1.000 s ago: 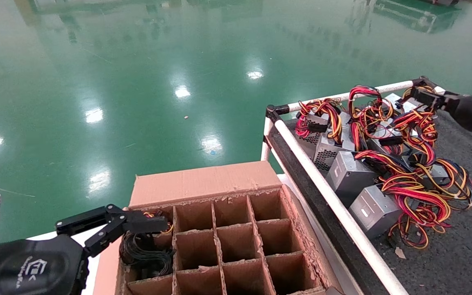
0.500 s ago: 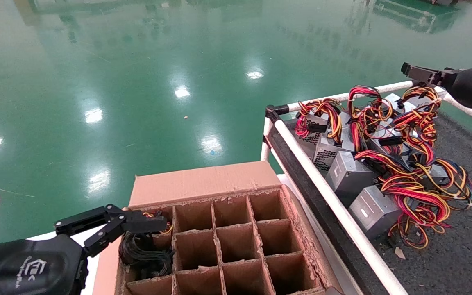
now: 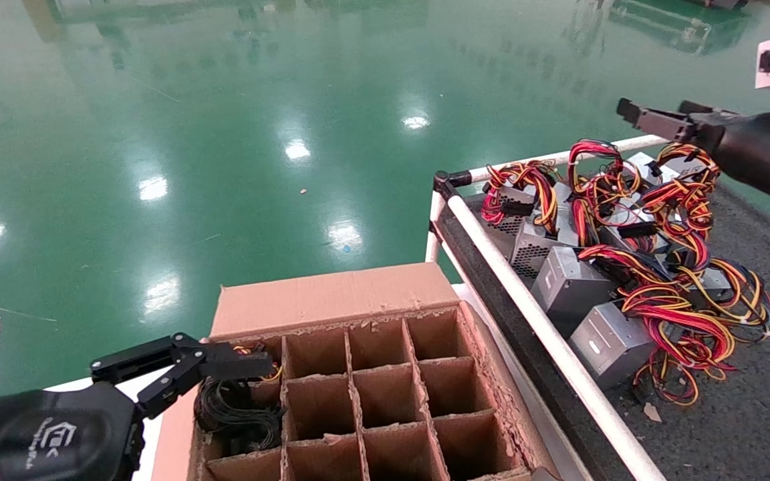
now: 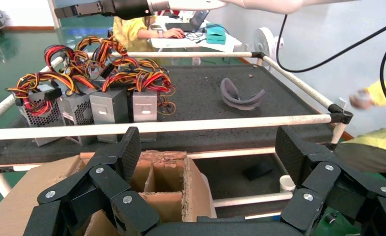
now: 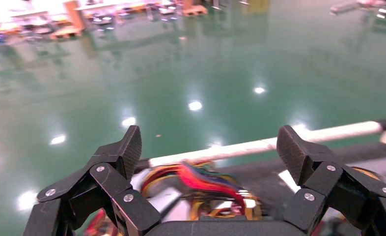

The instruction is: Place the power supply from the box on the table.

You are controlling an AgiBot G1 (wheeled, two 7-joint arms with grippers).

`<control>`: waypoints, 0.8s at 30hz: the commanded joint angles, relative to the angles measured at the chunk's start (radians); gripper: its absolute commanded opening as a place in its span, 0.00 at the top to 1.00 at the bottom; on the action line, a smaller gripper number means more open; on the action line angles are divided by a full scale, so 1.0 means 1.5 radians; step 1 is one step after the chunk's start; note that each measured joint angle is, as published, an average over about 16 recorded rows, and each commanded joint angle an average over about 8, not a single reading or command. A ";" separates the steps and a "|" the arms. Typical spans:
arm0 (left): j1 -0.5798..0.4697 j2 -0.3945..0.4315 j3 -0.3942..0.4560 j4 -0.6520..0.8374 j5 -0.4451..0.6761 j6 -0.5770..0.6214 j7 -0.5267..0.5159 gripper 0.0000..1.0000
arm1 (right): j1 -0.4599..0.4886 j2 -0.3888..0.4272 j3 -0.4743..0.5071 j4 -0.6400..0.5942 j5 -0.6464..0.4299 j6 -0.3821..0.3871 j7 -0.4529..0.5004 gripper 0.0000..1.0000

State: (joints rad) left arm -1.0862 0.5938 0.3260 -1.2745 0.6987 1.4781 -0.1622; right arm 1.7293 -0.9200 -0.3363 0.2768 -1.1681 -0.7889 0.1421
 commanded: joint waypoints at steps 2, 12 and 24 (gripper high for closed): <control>0.000 0.000 0.000 0.000 0.000 0.000 0.000 0.00 | -0.029 0.014 0.003 0.045 0.019 -0.031 0.002 0.00; 0.000 0.000 0.000 0.000 0.000 0.000 0.000 0.00 | -0.126 0.059 0.011 0.194 0.084 -0.136 0.009 0.00; 0.000 0.000 0.000 0.000 0.000 0.000 0.000 0.00 | -0.243 0.114 0.021 0.373 0.162 -0.262 0.017 0.00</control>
State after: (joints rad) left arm -1.0864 0.5936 0.3267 -1.2745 0.6983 1.4779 -0.1619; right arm 1.3654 -0.7484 -0.3048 0.8366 -0.9250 -1.1816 0.1674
